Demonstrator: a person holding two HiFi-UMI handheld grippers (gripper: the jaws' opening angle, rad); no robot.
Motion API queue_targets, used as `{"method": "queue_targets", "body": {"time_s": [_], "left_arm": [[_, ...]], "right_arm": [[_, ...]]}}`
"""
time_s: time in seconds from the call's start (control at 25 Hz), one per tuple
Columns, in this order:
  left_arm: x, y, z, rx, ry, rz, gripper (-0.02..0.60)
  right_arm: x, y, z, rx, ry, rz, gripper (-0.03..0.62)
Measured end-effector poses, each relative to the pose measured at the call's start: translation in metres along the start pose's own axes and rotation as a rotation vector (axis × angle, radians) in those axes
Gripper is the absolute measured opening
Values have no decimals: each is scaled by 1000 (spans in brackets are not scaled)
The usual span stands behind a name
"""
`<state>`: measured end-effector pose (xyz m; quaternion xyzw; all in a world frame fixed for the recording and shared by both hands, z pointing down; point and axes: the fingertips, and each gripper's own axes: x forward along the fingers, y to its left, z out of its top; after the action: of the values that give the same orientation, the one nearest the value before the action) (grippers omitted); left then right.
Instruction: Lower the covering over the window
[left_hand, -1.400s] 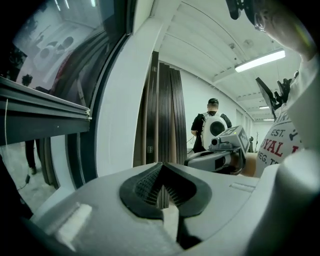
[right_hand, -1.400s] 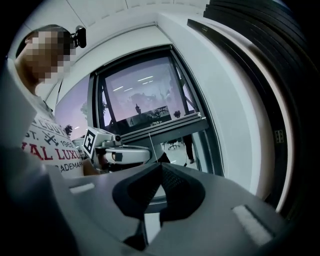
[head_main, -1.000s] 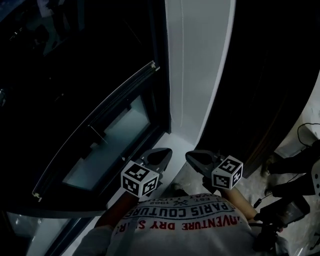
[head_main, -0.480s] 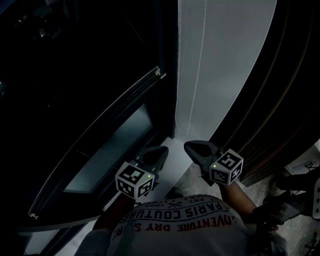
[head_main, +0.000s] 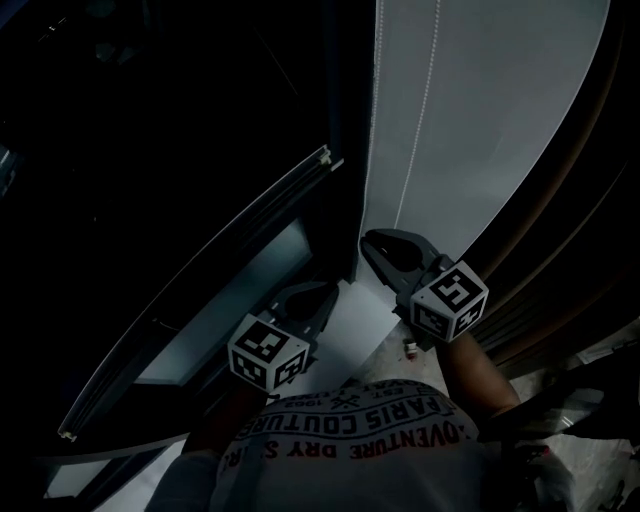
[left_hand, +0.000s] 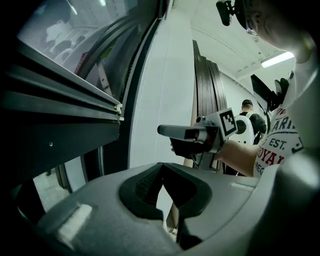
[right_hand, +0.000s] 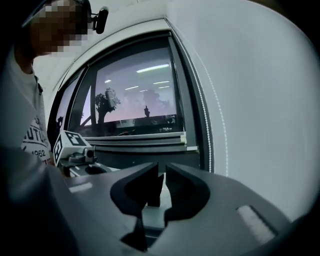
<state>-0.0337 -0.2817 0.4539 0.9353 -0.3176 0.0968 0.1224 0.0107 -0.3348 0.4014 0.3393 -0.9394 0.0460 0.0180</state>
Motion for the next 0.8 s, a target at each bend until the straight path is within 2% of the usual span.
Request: {"method": "queue_targets", "body": {"time_s": [0.2,0.36,0.6,0.8], "left_arm": [[15,13,6,2,2,21,2],[21,21,17,5,-14,49,2],[24,30,17,-8,-16,81,2],[17,48,15,-9,-41,133,2]], "right_arm": [[26,-36,17,10,-57,-61,106],[41,-60,18,2,-57,-141,155],[63,-94,16,-24,-30,-274,179],[82,-101,16,-45,-15,-275,160]]}}
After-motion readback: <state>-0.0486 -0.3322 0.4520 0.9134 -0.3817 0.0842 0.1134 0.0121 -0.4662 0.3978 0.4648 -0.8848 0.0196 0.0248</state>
